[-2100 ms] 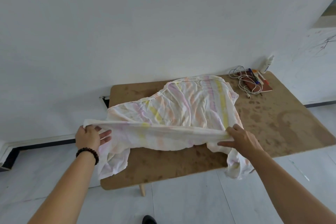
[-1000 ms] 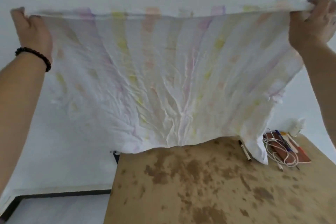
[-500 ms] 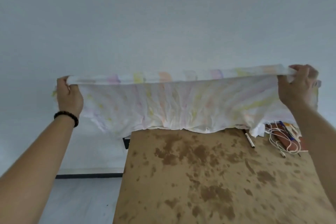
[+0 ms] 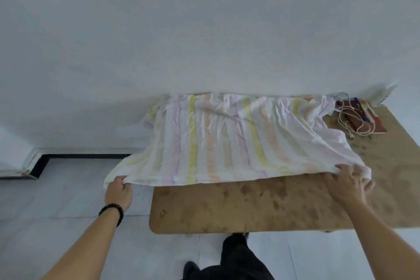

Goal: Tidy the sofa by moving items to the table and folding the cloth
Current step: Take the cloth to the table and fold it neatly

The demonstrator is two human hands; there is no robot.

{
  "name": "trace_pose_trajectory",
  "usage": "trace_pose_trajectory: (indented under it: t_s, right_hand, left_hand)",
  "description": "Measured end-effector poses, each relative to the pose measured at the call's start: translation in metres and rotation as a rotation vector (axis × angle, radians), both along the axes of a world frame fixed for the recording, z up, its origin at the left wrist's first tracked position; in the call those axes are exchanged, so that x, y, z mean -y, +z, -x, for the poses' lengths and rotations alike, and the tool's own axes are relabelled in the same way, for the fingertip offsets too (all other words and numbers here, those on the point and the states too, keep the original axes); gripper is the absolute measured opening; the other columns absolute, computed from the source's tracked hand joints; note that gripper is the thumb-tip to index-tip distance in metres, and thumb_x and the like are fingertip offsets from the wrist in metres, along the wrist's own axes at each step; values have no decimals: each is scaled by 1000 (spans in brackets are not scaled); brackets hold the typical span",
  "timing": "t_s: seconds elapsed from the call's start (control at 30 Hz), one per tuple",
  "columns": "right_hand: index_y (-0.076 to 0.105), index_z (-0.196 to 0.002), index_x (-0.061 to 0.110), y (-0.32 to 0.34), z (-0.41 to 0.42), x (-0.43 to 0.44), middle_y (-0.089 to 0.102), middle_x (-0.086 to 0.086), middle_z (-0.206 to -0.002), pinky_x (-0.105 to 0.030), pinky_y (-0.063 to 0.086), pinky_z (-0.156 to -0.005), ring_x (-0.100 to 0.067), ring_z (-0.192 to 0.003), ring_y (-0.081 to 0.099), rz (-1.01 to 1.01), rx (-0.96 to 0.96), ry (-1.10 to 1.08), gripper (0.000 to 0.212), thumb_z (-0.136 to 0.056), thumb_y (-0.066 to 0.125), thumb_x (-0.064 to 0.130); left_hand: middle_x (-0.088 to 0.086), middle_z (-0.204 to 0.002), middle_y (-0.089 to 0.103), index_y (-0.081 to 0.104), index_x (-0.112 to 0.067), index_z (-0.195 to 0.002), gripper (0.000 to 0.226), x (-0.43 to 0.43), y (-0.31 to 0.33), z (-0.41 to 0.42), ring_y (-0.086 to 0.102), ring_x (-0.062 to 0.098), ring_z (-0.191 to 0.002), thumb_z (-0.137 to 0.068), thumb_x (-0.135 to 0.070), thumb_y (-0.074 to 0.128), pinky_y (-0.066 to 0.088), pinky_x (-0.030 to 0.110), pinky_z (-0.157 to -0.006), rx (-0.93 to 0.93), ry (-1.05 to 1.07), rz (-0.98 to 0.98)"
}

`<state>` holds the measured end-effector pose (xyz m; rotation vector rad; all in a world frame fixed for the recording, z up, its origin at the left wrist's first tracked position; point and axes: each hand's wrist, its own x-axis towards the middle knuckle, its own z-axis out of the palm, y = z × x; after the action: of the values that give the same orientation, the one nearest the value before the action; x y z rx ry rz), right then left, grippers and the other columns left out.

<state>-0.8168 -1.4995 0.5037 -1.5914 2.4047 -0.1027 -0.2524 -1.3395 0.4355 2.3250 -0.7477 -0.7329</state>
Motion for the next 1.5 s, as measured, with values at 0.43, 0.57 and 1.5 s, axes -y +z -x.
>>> trace_pose_trajectory:
  t_s: [0.43,0.57,1.5]
  right_hand:
    - [45,-140,27,-78,7,-97,14,-20,-159,-53,-5,-118,-42,-148,12,-359,-315,-13,52,-97,36,54]
    - [33,-150,21,-86,7,-94,7,-20,-161,-51,18,-115,-44,-143,20,-471,-172,79,57,-98,50,37]
    - [58,-129,26,-90,-24,-104,53,-6,-132,-39,45,-101,-26,-123,51,-551,47,506,30,-102,47,34]
  left_hand:
    - [26,-103,63,61,5,-109,28,-111,-62,31,58,36,-85,-93,5,38,47,41,-73,80,88,-288]
    - [27,-122,56,53,0,-126,37,-116,-61,39,55,40,-107,-90,2,44,48,46,-90,-8,32,-396]
    - [-4,-108,54,61,-24,-101,34,-26,-41,152,45,19,-103,-93,-41,32,38,34,-84,594,-1060,-594]
